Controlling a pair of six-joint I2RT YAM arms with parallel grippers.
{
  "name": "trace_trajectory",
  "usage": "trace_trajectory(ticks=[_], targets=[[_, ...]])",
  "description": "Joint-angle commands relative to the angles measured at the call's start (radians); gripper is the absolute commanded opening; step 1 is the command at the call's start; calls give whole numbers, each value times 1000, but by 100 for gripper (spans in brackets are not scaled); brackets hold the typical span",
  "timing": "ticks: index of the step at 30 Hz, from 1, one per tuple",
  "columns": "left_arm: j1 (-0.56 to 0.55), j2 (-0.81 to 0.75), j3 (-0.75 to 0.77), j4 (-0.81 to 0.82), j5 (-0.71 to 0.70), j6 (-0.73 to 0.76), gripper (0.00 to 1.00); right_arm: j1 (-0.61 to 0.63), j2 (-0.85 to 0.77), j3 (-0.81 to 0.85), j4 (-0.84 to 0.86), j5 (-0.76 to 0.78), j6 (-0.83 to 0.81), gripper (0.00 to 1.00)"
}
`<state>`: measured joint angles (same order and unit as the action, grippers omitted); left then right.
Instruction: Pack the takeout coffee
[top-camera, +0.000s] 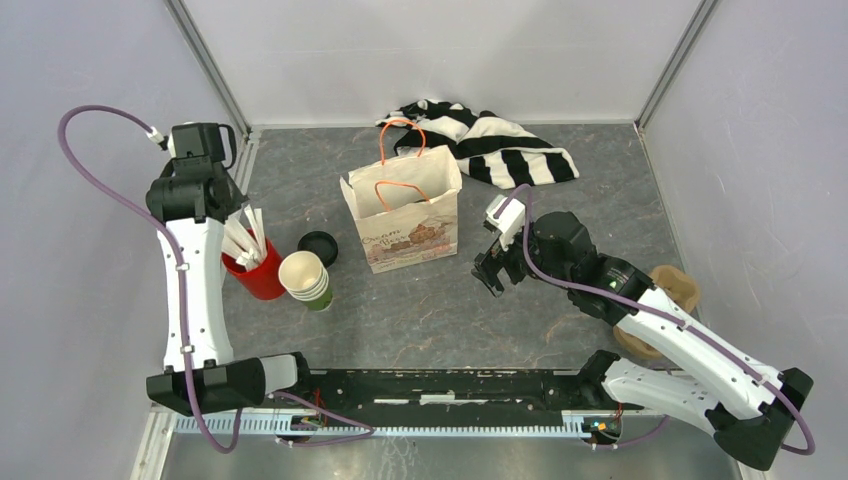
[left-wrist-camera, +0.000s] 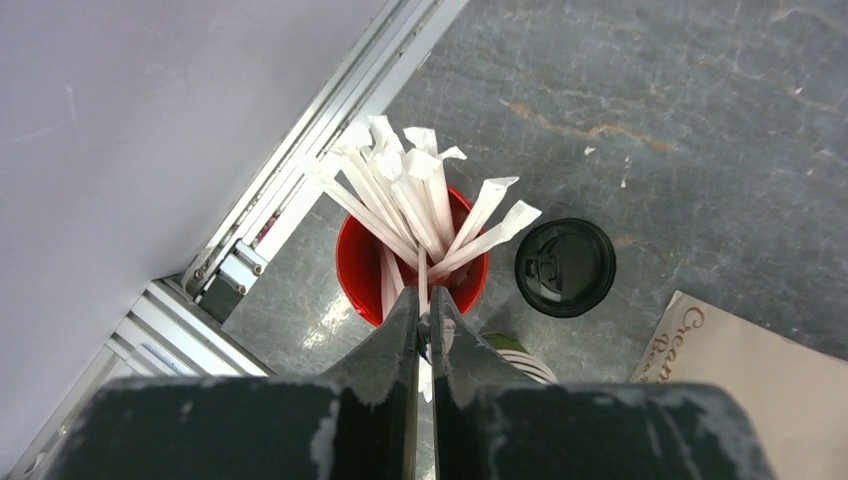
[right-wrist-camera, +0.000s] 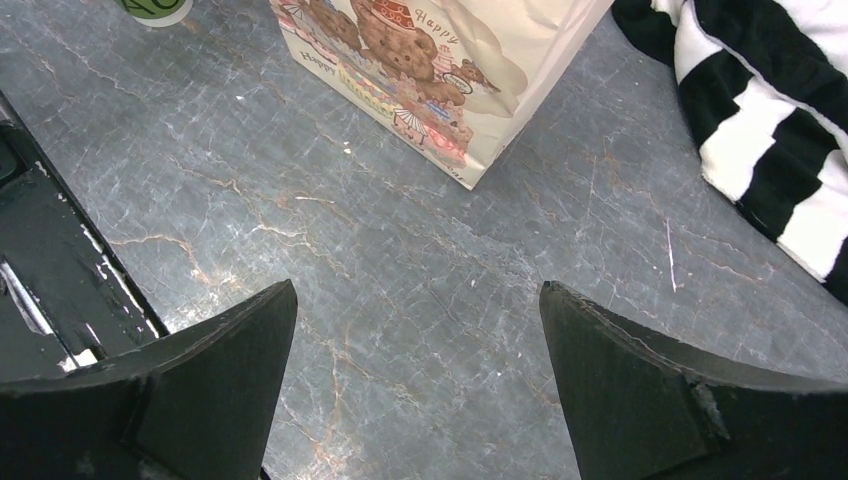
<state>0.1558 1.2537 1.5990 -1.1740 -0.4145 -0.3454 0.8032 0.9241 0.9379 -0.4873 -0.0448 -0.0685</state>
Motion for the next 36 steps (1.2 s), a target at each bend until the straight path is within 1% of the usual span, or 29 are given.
trace_trajectory(ticks=[1, 7, 9, 13, 15, 17, 18, 24, 27, 29, 30, 31, 32, 34, 36], targets=[[4, -14, 123, -47, 1, -21, 5, 7, -16, 5, 15, 11, -2, 98], [5, -13, 312, -83, 34, -13, 4, 7, 1, 34, 4, 15, 1, 98], [5, -15, 366, -74, 79, -1, 4, 7, 6, 45, -5, 22, 1, 98], [5, -40, 421, 25, 289, 49, 4, 6, 12, 66, -17, 38, 2, 98], [4, -63, 413, 111, 448, 58, 5, 7, 9, 73, -17, 39, 5, 98], [2, -78, 397, 195, 560, 43, 5, 7, 6, 82, -19, 39, 12, 98], [3, -79, 393, 215, 595, 39, 5, 7, 6, 87, -20, 39, 17, 98], [-13, -45, 413, 261, 692, 45, 3, 7, 15, 116, -29, 64, 59, 98], [-31, -32, 429, 279, 728, 49, 2, 6, 10, 124, -32, 75, 67, 98], [-76, -22, 422, 287, 745, 62, 2, 7, 6, 124, -31, 87, 92, 98], [-131, -15, 425, 284, 731, 83, 2, 7, 6, 127, -32, 96, 94, 98], [-199, -6, 441, 263, 705, 112, 2, 8, 6, 131, -34, 101, 94, 98], [-257, 8, 462, 217, 631, 165, 2, 7, 8, 139, -41, 109, 94, 98], [-373, 20, 475, 177, 511, 215, 2, 7, 9, 151, -54, 122, 95, 98], [-435, 17, 454, 162, 471, 251, 2, 6, 7, 150, -58, 130, 102, 98]])
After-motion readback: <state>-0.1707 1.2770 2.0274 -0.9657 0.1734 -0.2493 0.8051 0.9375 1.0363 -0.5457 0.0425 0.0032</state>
